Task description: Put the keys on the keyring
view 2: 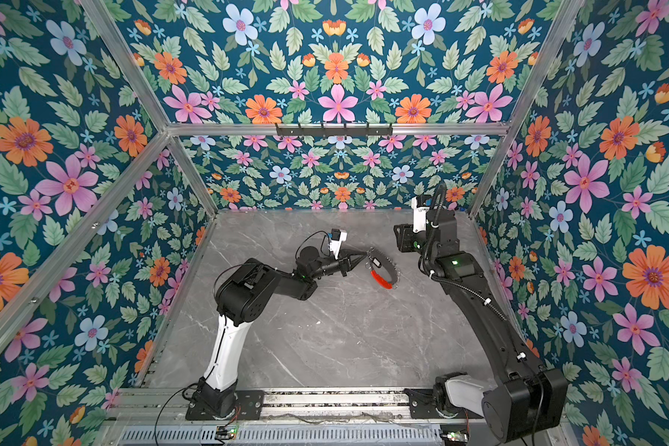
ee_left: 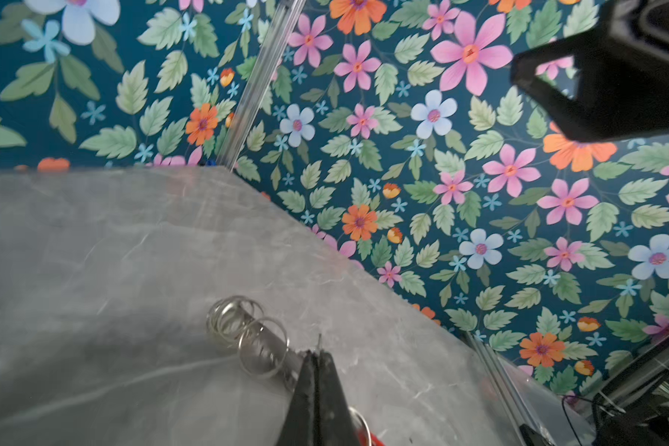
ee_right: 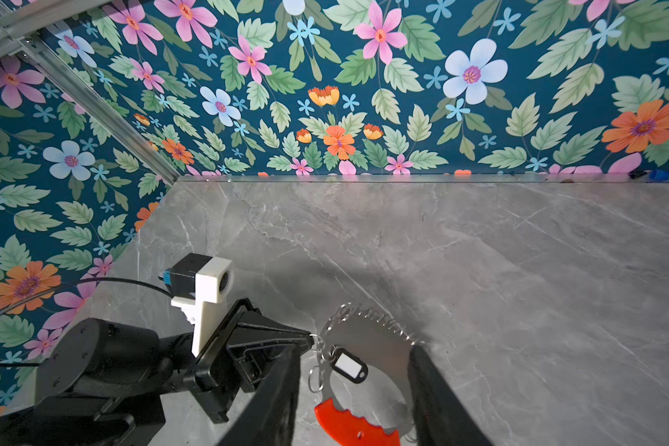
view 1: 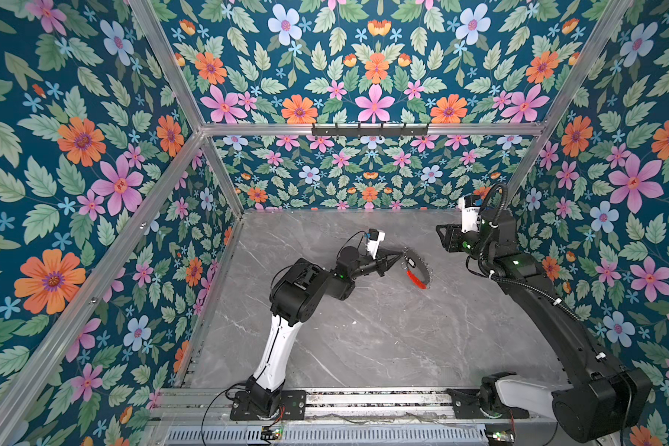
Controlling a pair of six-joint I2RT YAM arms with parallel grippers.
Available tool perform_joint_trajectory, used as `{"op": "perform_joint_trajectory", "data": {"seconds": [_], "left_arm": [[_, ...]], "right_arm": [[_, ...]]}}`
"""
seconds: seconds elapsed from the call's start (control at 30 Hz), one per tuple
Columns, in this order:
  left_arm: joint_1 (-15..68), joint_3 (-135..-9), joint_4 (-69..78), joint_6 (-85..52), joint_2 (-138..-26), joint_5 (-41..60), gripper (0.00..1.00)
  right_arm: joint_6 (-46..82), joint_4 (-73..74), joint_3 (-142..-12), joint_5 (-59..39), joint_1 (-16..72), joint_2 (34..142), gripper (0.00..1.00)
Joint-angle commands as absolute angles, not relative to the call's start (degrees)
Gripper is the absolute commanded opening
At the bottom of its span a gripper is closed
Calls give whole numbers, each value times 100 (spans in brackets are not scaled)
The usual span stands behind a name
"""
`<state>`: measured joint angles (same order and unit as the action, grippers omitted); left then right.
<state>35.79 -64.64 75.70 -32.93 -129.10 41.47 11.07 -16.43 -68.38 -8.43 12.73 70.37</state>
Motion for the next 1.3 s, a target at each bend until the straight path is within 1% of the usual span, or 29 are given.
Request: {"op": "perform_joint_trajectory", "data": {"seconds": [0.0,0.07,0.17,0.2,0.23,0.27,0.3,0.33,0.37,0.4,0.5,0.57,0.6,0.67,0.73,0.77,0.83,0.9,1.03,1.17,1.23,1.27], "left_arm": [[3462,-6017,8292,-3102,-12969,4061,0],[3353,-5687,8635,-3243,-12981,4035,0],[3205,-5455,8634,-3275,-12949,4018,1],[3176,-5406,8572,-3217,-12911,3996,6],[3149,-5326,8470,-3139,-12854,3930,14],[3123,-5241,8371,-3040,-12769,3867,23],[3108,-5158,8271,-2923,-12675,3825,40],[3082,-5071,8072,-2766,-12510,3761,94],[3040,-4983,7734,-2628,-12278,3657,100],[2999,-4887,7317,-2479,-12025,3524,100],[2901,-4589,5341,-1636,-10758,2406,100],[2917,-4413,4066,-751,-9835,1456,100],[2918,-4302,3752,-431,-9501,1001,100],[2909,-4026,3300,232,-8862,-182,100],[2900,-3742,3113,735,-8414,-1270,100],[2854,-3576,3140,937,-8245,-1688,100],[2601,-3289,3219,1075,-7987,-1893,100],[2240,-2990,3437,937,-7813,-1822,100],[1763,-2202,4747,1021,-7837,-1734,100],[1354,-1856,5952,838,-8482,-1663,100],[1222,-1891,6001,833,-8607,-1639,100],[1069,-1855,6255,770,-8739,-1479,100]], "right_arm": [[1242,-1340,-6817,-1038,1278,7079,47],[1274,-1317,-6814,-1095,1276,7112,47],[1292,-1296,-6801,-1108,1276,7190,47],[1290,-1294,-6787,-1088,1276,7212,47],[1276,-1291,-6764,-1049,1274,7246,47],[1266,-1290,-6722,-964,1272,7264,49],[1266,-1258,-6661,-863,1266,7279,53],[1304,-1262,-6607,-676,1254,7295,64],[1428,-1323,-6560,-313,1236,7286,79],[1528,-1375,-6497,-62,1200,7273,98],[1913,-1455,-6211,109,798,7176,99],[2210,-1517,-5926,333,484,7127,99],[2305,-1530,-5760,591,388,7105,99],[2474,-1503,-5322,1436,307,7041,99],[2261,-1131,-4837,1906,295,6985,99],[1966,-760,-4518,1984,297,6946,99],[1407,164,-3853,2075,294,6877,99],[1012,1190,-3139,2024,292,6807,99],[627,3480,-1982,1695,291,6904,99],[442,4232,-1962,1650,295,7618,99],[391,5039,-1805,1706,253,8058,99],[384,5139,-1786,1555,231,8116,99]]}}
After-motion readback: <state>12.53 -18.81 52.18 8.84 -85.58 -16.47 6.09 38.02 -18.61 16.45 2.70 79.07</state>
